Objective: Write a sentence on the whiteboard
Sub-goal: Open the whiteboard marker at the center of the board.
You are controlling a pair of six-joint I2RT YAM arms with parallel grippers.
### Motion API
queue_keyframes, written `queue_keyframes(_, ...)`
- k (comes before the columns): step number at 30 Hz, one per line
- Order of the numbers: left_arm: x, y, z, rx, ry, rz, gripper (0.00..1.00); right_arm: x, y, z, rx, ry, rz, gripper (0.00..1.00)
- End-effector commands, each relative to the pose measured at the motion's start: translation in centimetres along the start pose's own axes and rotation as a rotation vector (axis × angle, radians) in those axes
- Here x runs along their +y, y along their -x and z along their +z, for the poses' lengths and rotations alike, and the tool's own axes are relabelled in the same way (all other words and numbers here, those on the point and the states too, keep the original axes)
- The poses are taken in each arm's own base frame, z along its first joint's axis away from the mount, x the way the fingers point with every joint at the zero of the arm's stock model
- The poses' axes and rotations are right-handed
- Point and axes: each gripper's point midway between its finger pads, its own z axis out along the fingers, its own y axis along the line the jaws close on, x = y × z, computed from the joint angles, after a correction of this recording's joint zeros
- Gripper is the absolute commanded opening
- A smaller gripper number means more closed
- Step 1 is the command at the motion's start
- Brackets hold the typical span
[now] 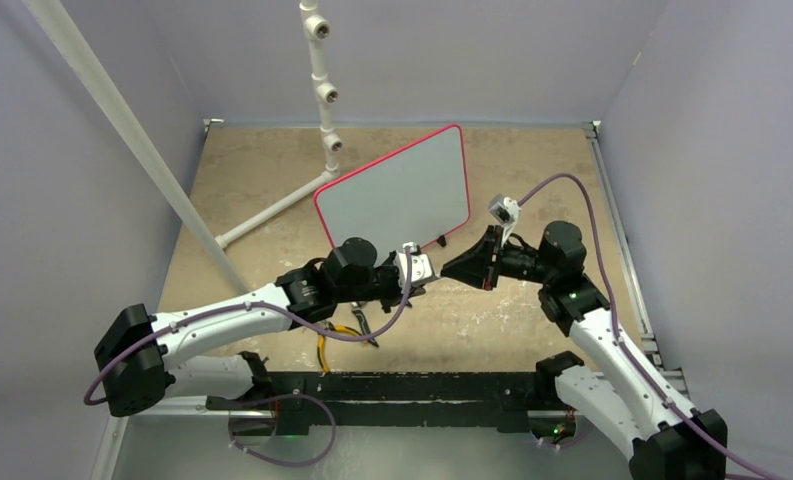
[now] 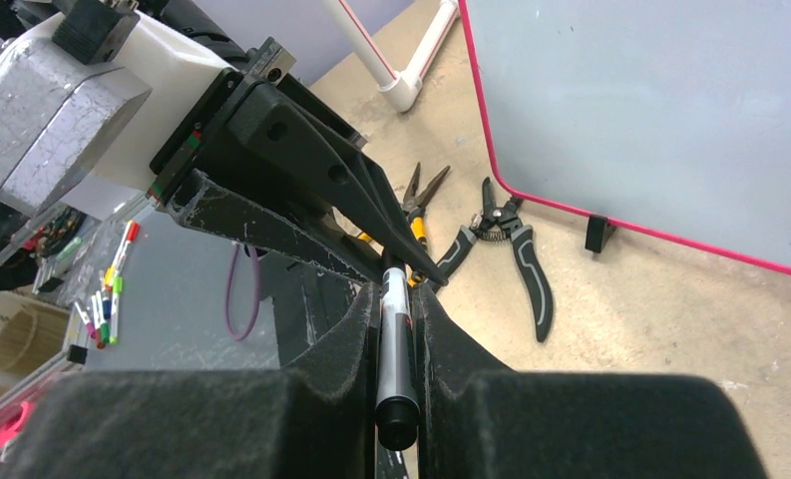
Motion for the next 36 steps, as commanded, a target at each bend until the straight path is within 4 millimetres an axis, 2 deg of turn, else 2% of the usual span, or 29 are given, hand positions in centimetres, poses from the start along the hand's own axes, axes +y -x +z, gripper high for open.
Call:
queue_keyframes(1, -0.4, -3.8, -1.1, 0.131, -0.005, -0.012, 0.0, 0.4, 4.0, -0.8, -0.095, -0.048, -0.132, 0.0)
queue_keyframes(23, -0.7, -4.2, -1.6, 0.138, -0.018, 0.009, 0.0, 1.3, 7.0, -2.2, -0.158, -0.147, -0.207, 0.0)
queue_keyframes(36, -0.6, -5.2, -1.7, 0.175, -0.013, 0.017, 0.0, 1.4, 7.6, -2.8, -0.152, -0.19, -0.222, 0.0)
